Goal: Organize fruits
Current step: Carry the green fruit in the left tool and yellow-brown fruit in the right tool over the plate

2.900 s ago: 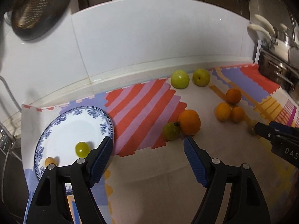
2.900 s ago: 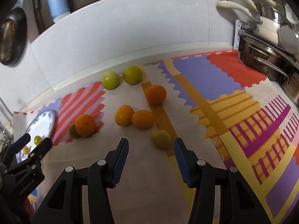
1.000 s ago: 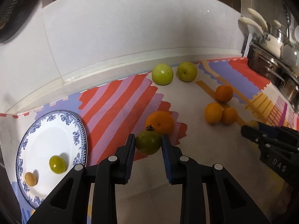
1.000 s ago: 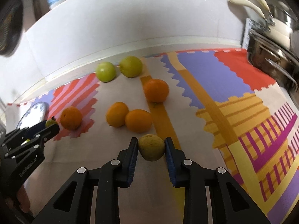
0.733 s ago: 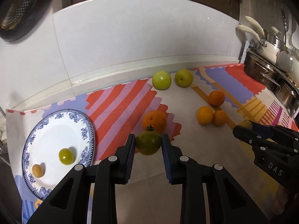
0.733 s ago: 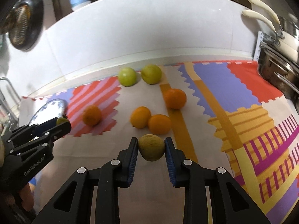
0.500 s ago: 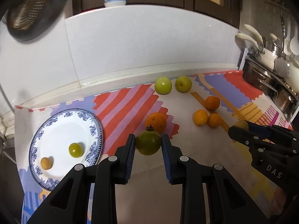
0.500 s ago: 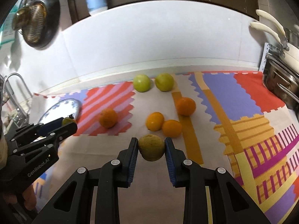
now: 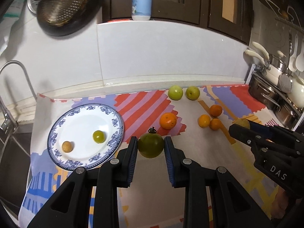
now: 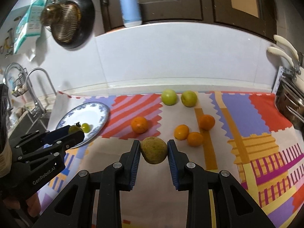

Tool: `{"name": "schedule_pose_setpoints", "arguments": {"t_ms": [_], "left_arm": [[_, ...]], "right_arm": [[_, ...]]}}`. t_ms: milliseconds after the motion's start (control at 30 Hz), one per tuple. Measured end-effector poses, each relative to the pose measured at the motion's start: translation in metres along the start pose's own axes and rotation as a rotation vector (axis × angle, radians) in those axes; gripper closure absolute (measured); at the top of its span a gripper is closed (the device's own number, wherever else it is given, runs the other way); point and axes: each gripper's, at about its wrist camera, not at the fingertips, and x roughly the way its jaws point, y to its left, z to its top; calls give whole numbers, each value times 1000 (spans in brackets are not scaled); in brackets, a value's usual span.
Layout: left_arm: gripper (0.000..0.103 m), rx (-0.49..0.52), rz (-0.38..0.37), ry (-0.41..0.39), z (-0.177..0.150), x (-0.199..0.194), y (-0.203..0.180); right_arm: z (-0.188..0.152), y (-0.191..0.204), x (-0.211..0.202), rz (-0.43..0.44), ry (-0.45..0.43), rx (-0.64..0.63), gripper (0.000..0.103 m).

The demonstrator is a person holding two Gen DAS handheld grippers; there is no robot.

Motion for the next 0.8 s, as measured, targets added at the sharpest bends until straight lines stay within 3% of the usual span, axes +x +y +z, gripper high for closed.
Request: {"name": "schedule_pose_setpoints", "arguments": {"t_ms": [400, 800], "left_arm": [[74, -23, 56, -53, 3, -32, 26], [74, -56, 138, -79, 20, -31, 67]], "right_arm": [[15, 34, -11, 92, -37, -51, 73], [47, 77, 21, 205, -27, -113, 73]]}}
